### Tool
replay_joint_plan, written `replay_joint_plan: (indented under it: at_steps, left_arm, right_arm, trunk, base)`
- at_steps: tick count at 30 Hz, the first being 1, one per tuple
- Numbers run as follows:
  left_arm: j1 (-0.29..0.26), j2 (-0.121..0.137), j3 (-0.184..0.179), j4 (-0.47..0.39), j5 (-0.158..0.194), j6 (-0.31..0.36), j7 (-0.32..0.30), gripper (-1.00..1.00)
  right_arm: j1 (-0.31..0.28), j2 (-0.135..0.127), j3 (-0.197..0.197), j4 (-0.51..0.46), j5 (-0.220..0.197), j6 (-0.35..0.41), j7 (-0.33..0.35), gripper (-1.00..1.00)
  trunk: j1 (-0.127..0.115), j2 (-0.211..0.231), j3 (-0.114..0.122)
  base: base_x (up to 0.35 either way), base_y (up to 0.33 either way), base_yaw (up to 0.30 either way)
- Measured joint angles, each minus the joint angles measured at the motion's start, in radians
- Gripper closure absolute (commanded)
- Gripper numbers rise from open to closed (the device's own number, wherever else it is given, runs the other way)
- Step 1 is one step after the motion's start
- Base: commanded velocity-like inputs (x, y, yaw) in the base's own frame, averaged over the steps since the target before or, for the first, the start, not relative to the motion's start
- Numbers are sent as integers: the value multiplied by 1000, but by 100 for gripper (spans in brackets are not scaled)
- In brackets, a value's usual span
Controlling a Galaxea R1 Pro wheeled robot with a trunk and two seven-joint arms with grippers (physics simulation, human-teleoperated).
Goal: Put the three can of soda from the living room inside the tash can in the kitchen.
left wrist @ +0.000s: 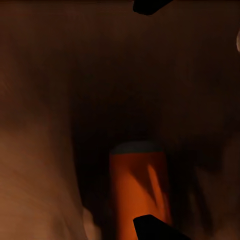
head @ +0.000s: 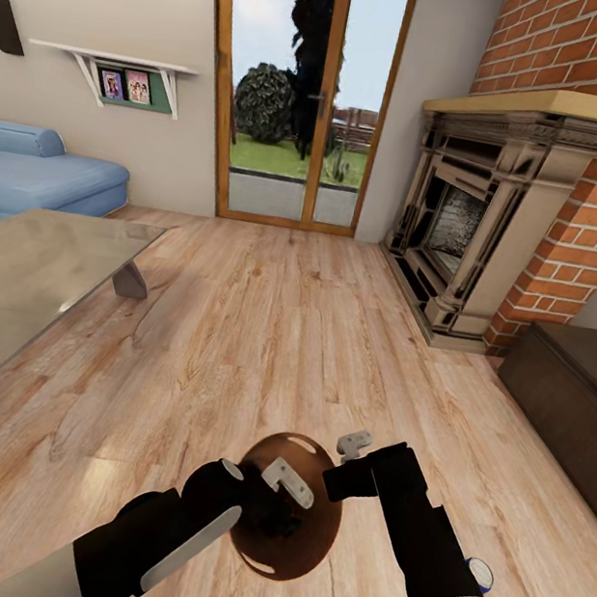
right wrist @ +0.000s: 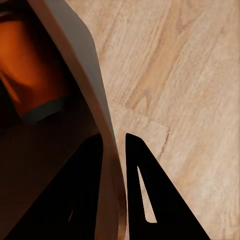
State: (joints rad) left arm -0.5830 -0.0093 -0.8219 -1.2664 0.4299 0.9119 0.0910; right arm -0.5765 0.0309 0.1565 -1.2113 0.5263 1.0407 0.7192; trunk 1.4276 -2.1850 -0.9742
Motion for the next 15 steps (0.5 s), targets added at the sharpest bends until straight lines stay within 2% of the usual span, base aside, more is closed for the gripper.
replay_joint_plan:
  at_steps: [15]
  left_arm:
    - [2,11,4,-98,3,28,-3,-100]
  right_arm:
    - [0,0,-4,10,1,-1,0,100]
  trunk:
    - [0,0,0]
  base:
    - [0,0,0]
